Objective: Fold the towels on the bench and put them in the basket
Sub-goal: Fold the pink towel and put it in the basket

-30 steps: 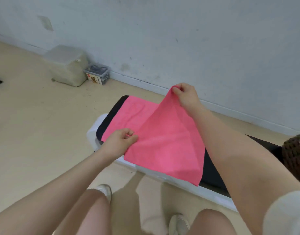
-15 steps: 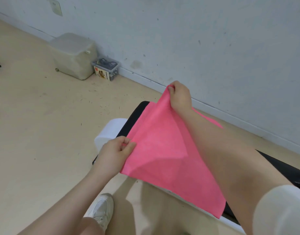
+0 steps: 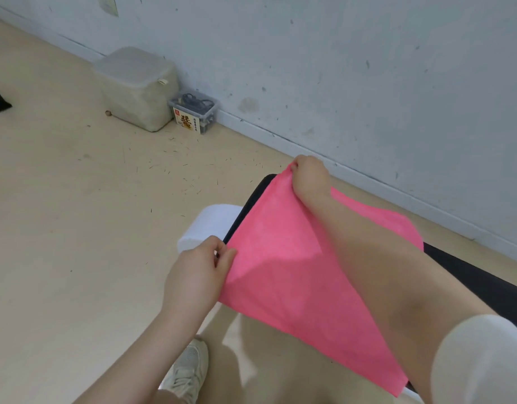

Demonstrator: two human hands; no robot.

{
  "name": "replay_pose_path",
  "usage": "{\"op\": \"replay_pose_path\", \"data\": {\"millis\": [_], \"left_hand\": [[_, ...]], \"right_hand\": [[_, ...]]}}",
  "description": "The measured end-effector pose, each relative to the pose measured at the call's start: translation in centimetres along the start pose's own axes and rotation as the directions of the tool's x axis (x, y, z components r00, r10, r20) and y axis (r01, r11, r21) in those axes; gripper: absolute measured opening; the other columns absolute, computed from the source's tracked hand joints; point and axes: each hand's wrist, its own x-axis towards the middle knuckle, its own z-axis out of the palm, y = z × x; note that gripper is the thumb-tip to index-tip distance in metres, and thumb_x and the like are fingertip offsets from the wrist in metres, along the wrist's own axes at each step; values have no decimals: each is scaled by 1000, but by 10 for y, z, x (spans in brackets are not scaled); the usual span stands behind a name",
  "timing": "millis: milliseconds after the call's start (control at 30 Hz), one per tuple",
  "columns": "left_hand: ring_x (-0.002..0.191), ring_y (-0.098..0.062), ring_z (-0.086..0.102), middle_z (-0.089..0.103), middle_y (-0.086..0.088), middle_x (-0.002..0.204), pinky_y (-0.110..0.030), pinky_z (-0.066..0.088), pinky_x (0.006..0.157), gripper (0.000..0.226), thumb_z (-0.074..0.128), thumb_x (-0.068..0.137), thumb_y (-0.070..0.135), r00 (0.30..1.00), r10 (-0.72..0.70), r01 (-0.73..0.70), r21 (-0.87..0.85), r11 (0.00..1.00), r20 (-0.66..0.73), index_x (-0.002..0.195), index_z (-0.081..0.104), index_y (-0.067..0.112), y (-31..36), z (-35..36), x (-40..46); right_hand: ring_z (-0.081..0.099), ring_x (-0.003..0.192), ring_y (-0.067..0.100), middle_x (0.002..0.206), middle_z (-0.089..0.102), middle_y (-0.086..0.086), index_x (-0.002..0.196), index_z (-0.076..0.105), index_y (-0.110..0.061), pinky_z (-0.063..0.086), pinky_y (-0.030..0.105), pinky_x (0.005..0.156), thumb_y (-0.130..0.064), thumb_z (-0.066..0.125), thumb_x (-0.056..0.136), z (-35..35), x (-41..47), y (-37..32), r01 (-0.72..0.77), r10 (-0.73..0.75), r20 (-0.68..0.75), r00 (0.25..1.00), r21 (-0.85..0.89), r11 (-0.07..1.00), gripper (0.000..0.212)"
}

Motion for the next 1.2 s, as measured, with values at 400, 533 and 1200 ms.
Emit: {"op": "replay_pose_path", "data": {"millis": [400,533,1200], "left_hand": [[76,-23,54,60,-2,90,-27,38,60,30,51,92,36,976,-168,206,-333,920,138,92,54,6,-10,-5,-9],[70,-16,50,58,-1,80,-24,35,57,22,60,89,29,980,-168,195,-348,917,107,82,54,8,-10,3,-23],[59,-16,48,54,-5,66,-23,47,61,22,46,95,13,930,4,263,-672,692,368,79,60,7,19,-18,-27]], "right_hand": [[53,107,32,113,57,19,105,60,1,33,27,87,4,47,86,-47,-114,59,100,-89,-78,993,158,982,24],[46,118,30,123,50,18,111,59,0,32,29,100,-1,49,87,-60,-167,94,-26,29,-38,999,87,996,25],[51,105,17,121,51,2,117,49,-14,43,32,78,-34,63,85,-56,-227,-47,285,-316,175,932,181,941,40]]}}
